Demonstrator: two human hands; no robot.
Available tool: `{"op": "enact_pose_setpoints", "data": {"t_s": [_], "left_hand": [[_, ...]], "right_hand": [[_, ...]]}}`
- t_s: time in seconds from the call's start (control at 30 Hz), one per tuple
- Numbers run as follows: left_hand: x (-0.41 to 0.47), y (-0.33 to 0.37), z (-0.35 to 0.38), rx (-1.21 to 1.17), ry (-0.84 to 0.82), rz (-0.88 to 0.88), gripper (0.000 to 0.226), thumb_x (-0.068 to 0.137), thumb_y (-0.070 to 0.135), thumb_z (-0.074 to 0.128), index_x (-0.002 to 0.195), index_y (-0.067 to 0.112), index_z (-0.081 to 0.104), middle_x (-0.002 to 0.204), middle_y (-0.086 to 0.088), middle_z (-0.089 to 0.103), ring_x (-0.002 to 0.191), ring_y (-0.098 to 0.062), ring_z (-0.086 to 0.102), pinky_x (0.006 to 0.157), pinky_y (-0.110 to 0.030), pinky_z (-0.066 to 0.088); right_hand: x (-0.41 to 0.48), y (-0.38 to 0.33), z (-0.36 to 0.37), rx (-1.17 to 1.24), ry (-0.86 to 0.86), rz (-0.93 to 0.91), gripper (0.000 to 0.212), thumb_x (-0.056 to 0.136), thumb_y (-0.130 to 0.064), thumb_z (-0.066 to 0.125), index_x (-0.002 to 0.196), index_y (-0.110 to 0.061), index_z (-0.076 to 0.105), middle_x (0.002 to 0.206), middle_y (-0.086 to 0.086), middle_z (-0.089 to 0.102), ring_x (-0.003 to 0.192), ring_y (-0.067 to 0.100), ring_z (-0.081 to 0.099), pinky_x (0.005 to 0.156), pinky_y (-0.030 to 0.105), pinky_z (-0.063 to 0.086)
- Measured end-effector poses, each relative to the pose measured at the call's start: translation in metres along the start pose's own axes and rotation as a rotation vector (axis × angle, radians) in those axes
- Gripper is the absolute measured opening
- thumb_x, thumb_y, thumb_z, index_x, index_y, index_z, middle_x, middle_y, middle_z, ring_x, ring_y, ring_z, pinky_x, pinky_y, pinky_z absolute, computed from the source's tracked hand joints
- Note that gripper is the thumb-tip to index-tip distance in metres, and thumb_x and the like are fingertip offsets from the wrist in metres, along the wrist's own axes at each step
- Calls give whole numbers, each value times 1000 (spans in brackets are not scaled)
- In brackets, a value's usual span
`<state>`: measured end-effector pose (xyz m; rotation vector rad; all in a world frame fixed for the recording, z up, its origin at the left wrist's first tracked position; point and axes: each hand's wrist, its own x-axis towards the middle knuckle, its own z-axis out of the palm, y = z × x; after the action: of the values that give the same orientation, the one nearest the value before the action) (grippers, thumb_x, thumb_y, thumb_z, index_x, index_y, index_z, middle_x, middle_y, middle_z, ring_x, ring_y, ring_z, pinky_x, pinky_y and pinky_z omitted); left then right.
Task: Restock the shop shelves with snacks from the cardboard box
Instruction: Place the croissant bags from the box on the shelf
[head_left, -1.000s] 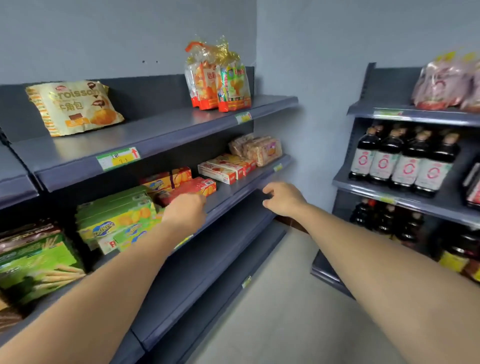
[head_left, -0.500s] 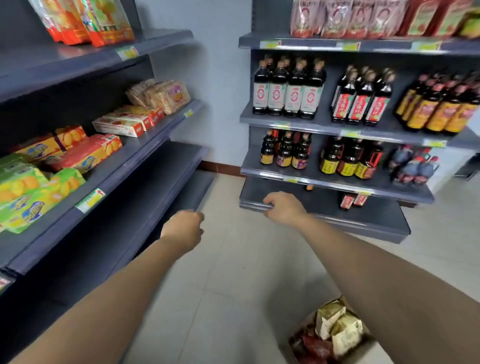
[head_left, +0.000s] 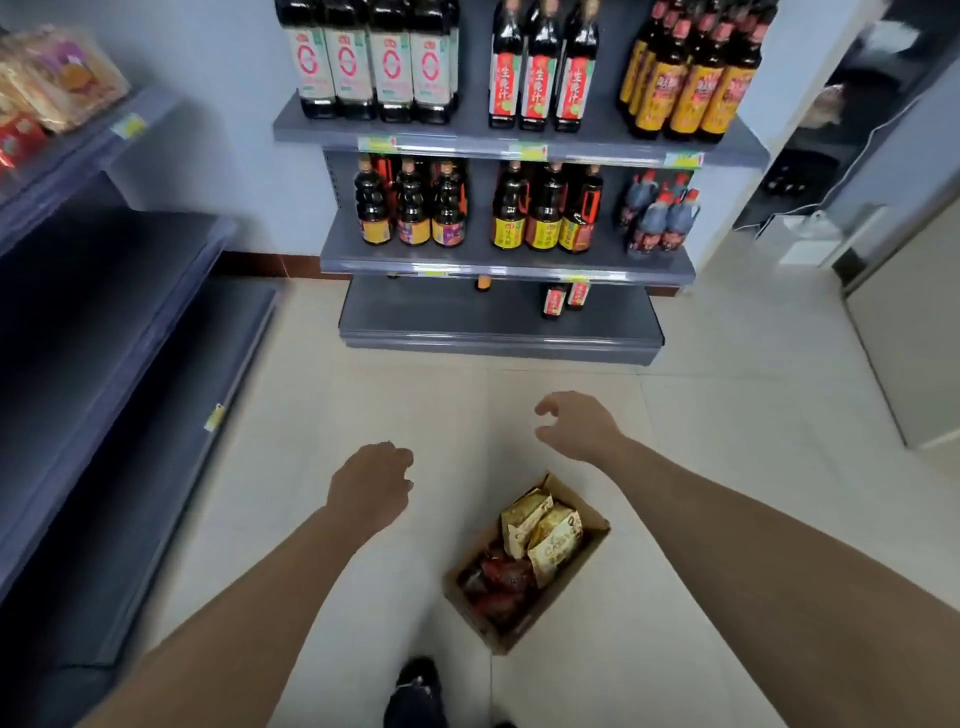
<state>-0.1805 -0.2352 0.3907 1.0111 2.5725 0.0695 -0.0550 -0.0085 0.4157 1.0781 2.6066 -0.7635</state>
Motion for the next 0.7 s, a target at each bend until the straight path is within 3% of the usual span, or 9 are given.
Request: {"op": "enact_pose_setpoints", "data": {"t_s": [0.17, 0.37, 0.57, 0.7], "left_hand": [[42, 44, 40, 10, -104, 94, 30, 97, 26, 49, 126, 19, 56, 120, 2, 57, 118, -18, 50, 91, -30, 44], [87, 89, 93, 18, -211, 162, 26, 97, 23, 48, 120, 14, 59, 117, -1, 59, 111, -20, 54, 86, -31, 46], [120, 129, 153, 3, -329, 120, 22, 95, 25, 52, 114, 15, 60, 113, -3, 61, 108, -22, 56, 86, -33, 49], [135, 156, 201, -28, -353, 56, 22, 96, 24, 52, 115, 14, 59, 107, -3, 62, 102, -21, 60, 81, -30, 49]], "right_hand": [[20, 68, 11, 67, -45, 153, 38, 88, -21, 58, 126, -24, 58, 133, 0, 55, 120, 21, 52, 93, 29, 44], [51, 130, 37, 78, -122, 244, 37, 90, -29, 57, 127, -22, 57, 133, 0, 55, 123, 21, 51, 99, 33, 45], [90, 191, 73, 9, -231, 250, 30, 90, -28, 55, 120, -23, 60, 124, 1, 62, 116, 23, 56, 93, 37, 50], [125, 237, 103, -31, -309, 220, 34, 91, -32, 56, 126, -29, 58, 129, -2, 59, 121, 21, 53, 95, 33, 46]]}}
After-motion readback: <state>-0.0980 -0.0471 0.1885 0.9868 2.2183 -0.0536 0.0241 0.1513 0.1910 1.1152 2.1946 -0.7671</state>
